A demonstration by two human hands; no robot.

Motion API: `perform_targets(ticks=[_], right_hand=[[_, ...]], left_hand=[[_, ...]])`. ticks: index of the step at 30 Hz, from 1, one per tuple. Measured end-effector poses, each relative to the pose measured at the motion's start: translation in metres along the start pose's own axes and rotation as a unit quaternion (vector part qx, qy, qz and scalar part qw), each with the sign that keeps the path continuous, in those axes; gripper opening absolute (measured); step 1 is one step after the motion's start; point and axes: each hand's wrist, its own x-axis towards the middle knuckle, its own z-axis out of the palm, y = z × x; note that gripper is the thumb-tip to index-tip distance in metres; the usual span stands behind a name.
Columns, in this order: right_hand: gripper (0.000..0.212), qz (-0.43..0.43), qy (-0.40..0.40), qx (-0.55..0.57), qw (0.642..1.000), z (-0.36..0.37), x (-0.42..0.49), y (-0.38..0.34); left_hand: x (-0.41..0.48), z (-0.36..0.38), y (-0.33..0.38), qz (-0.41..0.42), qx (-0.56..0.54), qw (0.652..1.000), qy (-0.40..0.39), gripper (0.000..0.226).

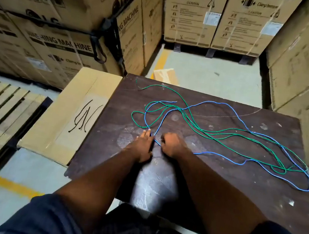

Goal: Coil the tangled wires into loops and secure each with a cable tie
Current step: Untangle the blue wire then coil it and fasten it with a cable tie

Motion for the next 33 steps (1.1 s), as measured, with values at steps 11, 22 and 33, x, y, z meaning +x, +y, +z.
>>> perform_targets(ticks=[11, 22, 33], right_hand=[[0.018, -0.013, 0.048, -0.111, 0.993, 0.03, 0.006, -0.015], [0.014, -0.108, 0.151, 0.134, 0.973, 0.015, -0.02, 0.005], [0.01, -0.012, 0.28, 0.181, 0.943, -0.004, -0.032, 0.04]], left_hand=[[0.003, 0.011, -0.017, -0.002, -0.023, 0.999, -0.039, 0.088], [0.012, 0.009, -0.017, 0.028, -0.063, 0.993, 0.091, 0.055], [0.01, -0.013, -0.027, -0.012, -0.121, 0.958, 0.259, 0.013]])
